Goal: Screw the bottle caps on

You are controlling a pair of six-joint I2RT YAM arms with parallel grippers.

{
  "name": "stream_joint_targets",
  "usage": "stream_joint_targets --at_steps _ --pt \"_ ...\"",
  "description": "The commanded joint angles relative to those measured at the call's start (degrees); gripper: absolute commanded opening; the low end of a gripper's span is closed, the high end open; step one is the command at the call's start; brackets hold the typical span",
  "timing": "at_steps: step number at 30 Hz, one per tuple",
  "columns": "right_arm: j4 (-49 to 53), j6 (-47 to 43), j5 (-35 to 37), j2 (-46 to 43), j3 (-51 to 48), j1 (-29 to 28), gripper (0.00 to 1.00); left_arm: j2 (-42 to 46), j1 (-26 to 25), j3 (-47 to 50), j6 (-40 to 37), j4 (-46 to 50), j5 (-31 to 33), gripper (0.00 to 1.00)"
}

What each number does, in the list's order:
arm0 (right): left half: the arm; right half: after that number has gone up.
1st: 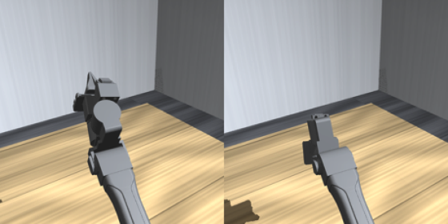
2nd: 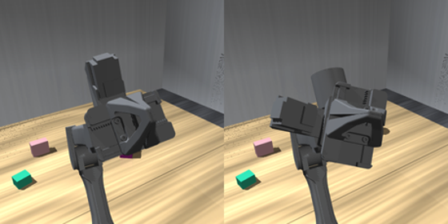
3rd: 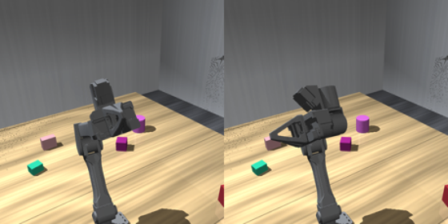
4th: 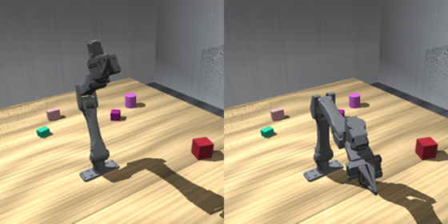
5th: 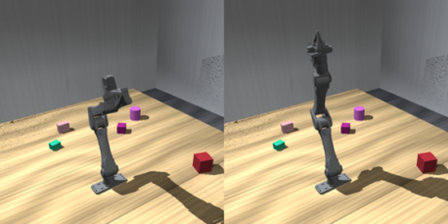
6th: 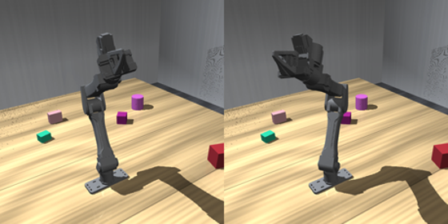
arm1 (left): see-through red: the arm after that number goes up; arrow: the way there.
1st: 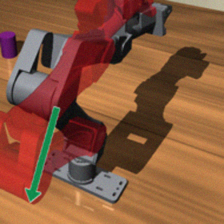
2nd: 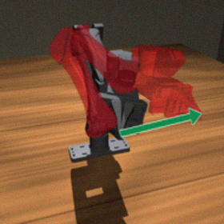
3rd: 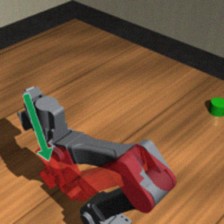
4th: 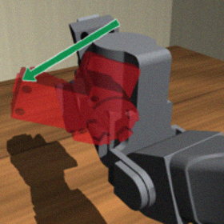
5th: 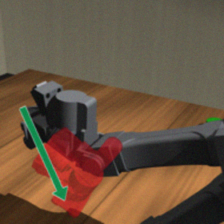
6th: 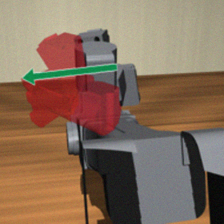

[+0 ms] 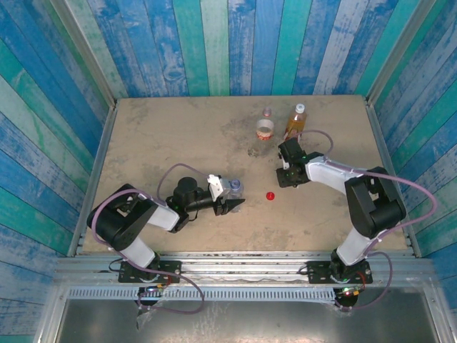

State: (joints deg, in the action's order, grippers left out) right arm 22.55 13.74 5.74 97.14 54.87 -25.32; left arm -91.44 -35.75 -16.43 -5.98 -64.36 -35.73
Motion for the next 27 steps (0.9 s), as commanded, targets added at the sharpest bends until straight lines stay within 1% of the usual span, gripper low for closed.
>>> stream_joint_targets --at_steps 1,6,9,17,23,27 --pt "-1.05 0.41 -0.36 1.29 0.6 0.36 0.41 -1.44 -0.28 0.39 -0.41 1.02 -0.83 0.62" --pt "-1.27 0.25 -1.01 1.91 0.67 0.45 0.41 -1.12 -0.29 0.48 -0.26 1.02 -0.98 0.61" --pt "-1.28 0.24 -1.29 1.83 0.59 0.54 0.37 -0.93 -0.29 0.54 -0.26 1.16 -0.92 0.61" --pt "1.37 0.08 -1.18 -2.32 0.15 -0.01 0.36 -1.33 -0.28 0.86 -0.17 0.24 -0.57 0.61" --pt "8.17 -1.12 -0.84 -7.91 1.51 -2.7 0.36 -1.98 -0.29 0.97 -0.3 -0.22 -0.44 0.61" --pt "14.71 -2.06 -1.13 -11.92 4.68 -6.27 0.34 -2.49 -0.28 1.63 -0.35 -1.32 -0.16 0.61"
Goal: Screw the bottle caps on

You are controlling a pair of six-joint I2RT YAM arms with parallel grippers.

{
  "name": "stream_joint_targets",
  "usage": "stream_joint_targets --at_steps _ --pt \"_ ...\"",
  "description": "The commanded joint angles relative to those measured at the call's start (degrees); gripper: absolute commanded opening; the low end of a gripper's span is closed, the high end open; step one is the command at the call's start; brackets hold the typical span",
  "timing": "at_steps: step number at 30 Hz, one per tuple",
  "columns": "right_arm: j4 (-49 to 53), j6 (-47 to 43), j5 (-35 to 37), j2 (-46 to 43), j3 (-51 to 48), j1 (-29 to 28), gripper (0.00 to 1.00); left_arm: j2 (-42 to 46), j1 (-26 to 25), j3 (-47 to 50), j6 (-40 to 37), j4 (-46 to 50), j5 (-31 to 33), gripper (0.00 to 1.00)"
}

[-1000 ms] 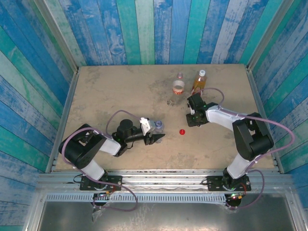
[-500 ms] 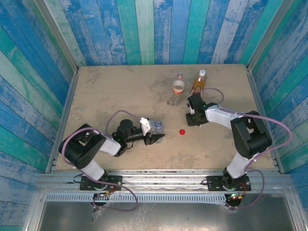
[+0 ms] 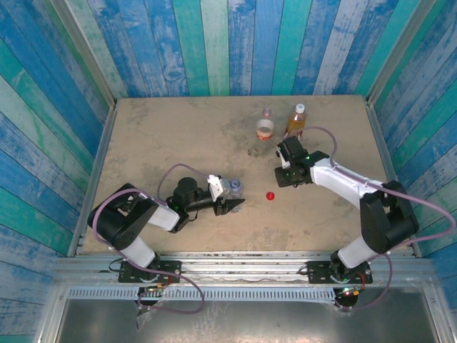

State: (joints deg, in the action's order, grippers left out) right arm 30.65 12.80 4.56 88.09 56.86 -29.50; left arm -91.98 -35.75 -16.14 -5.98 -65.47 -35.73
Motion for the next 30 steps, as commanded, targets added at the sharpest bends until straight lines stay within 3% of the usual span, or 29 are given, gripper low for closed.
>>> stream_joint_targets --at_steps 1,11,18,30 --pt "8.28 -1.32 -0.24 -3.63 3.92 -3.11 0.34 -2.19 -0.25 1.37 -0.11 -0.56 -0.09 0.61" --pt "19.21 -3.0 -2.16 -3.11 19.6 -12.82 0.35 -4.96 -0.29 2.58 1.41 -6.93 -0.95 0.58" --pt "22.47 -4.27 -4.41 0.59 28.48 -17.32 0.35 -4.67 -0.27 2.45 1.02 -6.18 -0.62 0.54" --pt "22.41 -5.28 -10.66 6.41 34.04 -22.42 0.35 -5.15 -0.29 2.11 0.84 -5.59 -0.73 0.54"
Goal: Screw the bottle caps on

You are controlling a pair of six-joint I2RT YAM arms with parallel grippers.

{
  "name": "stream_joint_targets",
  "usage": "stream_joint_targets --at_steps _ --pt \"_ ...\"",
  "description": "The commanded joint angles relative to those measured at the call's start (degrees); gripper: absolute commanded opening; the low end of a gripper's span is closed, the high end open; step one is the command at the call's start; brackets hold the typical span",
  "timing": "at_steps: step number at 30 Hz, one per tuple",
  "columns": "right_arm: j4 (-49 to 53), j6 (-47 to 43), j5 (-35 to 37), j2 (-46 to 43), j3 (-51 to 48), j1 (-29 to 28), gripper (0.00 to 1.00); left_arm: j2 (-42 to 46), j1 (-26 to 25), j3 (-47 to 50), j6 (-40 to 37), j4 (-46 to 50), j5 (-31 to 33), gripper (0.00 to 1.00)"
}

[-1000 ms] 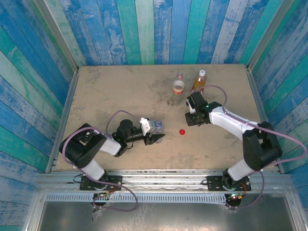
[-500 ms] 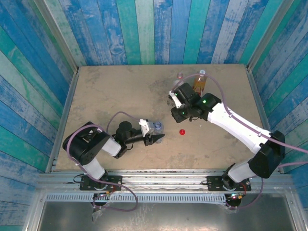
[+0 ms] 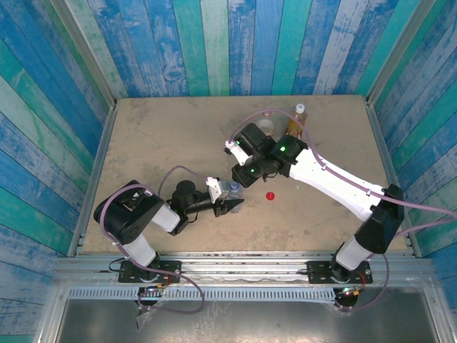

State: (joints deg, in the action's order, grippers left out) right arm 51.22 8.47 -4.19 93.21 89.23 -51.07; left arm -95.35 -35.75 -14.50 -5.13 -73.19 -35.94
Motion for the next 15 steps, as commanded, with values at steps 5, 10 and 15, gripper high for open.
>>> stream_joint_targets --at_steps 5,10,15 --pt "2.3 -1.44 -2.07 2.98 2.44 -2.08 0.35 -1.5 -0.24 0.46 -0.14 2.61 -0.29 0.54" --pt "2.96 -1.53 -1.29 3.05 2.0 -2.46 0.34 -1.86 -0.29 0.35 0.12 2.55 -0.6 0.53" --pt "4.24 -1.88 0.0 3.38 2.27 -3.22 0.34 -2.33 -0.29 0.42 0.45 1.43 -0.57 0.53"
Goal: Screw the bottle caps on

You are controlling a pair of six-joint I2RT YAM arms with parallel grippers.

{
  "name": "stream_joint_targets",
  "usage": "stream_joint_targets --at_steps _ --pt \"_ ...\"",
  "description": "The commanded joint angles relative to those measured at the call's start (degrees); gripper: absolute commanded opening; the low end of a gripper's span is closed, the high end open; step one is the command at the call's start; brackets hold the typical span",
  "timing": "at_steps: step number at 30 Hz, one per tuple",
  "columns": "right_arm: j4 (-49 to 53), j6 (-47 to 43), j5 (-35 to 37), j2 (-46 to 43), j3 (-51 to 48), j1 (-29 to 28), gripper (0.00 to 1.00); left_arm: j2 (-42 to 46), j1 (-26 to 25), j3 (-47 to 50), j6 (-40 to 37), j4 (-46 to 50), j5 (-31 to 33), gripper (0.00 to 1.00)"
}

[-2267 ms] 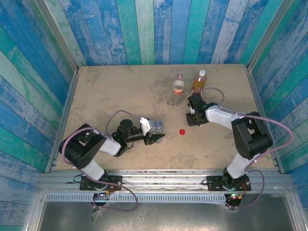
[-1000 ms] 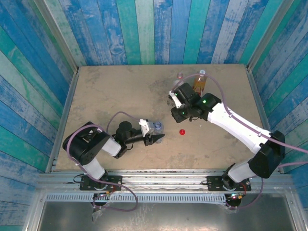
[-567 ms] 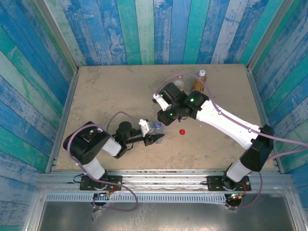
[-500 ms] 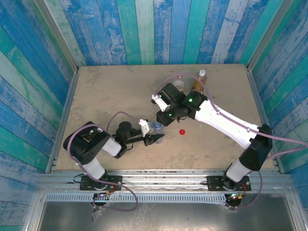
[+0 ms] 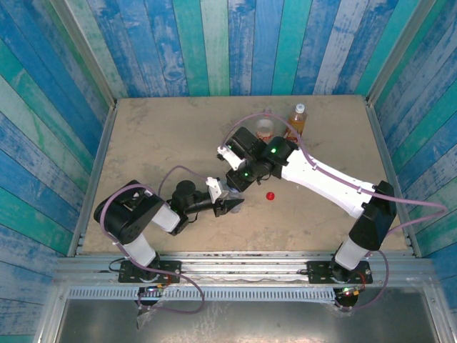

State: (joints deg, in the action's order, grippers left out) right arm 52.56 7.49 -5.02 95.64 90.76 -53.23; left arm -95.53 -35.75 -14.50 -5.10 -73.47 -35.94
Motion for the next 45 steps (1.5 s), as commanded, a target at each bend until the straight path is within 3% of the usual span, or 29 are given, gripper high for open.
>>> stream_joint_targets --at_steps 1,7,14,21,26,34,45 --pt "2.99 -1.09 1.26 0.93 0.66 -1.23 0.34 -2.25 -0.29 0.44 0.59 1.54 -0.49 0.53" --pt "3.53 -2.1 1.98 1.02 0.21 -2.24 0.34 -2.8 -0.29 0.75 1.24 0.41 -0.41 0.54" --pt "3.26 -2.72 3.38 1.24 -0.99 -2.75 0.33 -2.4 -0.28 1.57 2.2 -1.54 0.19 0.65" --pt "2.67 -1.86 3.51 1.04 -1.38 -2.75 0.33 -1.38 -0.2 4.18 3.53 -6.27 1.63 0.69" --pt "2.57 -1.69 3.26 1.22 -1.63 -2.79 0.32 -2.32 -0.18 5.4 6.02 -12.62 1.04 0.63" --pt "2.22 -1.79 2.53 0.6 -1.73 -2.84 0.33 -3.15 -0.2 4.28 5.91 -12.01 -0.19 0.45" --pt "1.67 -4.12 3.57 -0.45 -2.17 -4.9 0.37 -3.92 -0.2 4.0 5.93 -11.79 -0.05 0.45"
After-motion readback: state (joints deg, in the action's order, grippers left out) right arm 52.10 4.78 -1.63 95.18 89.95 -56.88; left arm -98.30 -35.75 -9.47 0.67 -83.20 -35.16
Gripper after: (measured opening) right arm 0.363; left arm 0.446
